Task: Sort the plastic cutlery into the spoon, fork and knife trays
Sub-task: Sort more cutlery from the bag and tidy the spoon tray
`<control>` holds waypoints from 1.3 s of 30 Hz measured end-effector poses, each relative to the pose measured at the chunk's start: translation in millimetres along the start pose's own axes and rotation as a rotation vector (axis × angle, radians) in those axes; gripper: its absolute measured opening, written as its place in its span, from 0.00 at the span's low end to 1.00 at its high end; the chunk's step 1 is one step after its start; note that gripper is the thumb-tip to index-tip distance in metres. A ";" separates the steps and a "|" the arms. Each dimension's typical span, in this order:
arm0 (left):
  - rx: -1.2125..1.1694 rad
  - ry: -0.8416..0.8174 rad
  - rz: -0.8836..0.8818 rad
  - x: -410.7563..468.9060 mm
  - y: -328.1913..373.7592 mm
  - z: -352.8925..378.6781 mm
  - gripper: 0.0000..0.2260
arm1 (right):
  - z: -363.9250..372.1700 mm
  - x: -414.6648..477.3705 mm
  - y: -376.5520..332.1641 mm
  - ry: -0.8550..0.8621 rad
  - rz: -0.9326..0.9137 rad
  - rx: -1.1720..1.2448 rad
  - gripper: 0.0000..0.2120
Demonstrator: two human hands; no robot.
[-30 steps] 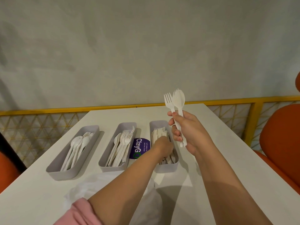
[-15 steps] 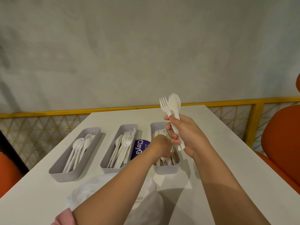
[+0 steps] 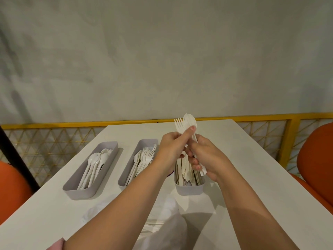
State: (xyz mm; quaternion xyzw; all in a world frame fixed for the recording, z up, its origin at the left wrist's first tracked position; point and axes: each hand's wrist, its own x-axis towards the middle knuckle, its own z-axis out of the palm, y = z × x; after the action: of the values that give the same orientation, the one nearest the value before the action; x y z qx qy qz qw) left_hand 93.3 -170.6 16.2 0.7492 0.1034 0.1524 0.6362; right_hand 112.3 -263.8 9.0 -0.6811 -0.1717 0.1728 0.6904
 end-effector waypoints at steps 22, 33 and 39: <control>-0.176 0.110 -0.052 -6.8 2.3 1.2 0.11 | 5.3 3.5 7.7 0.048 -0.102 -0.401 0.13; -0.195 0.143 -0.086 -0.5 -6.6 -8.6 0.09 | 7.3 3.7 11.2 0.002 -0.084 -0.344 0.14; -0.332 -0.067 -0.131 -1.5 -8.6 -10.1 0.11 | 6.4 0.7 5.1 -0.031 -0.045 -0.050 0.09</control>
State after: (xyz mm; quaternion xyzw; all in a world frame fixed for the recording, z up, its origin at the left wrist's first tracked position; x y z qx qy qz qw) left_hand 88.6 -160.4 9.0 0.6302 0.1041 0.1006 0.7628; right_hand 109.9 -257.7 4.0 -0.6914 -0.2019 0.1634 0.6742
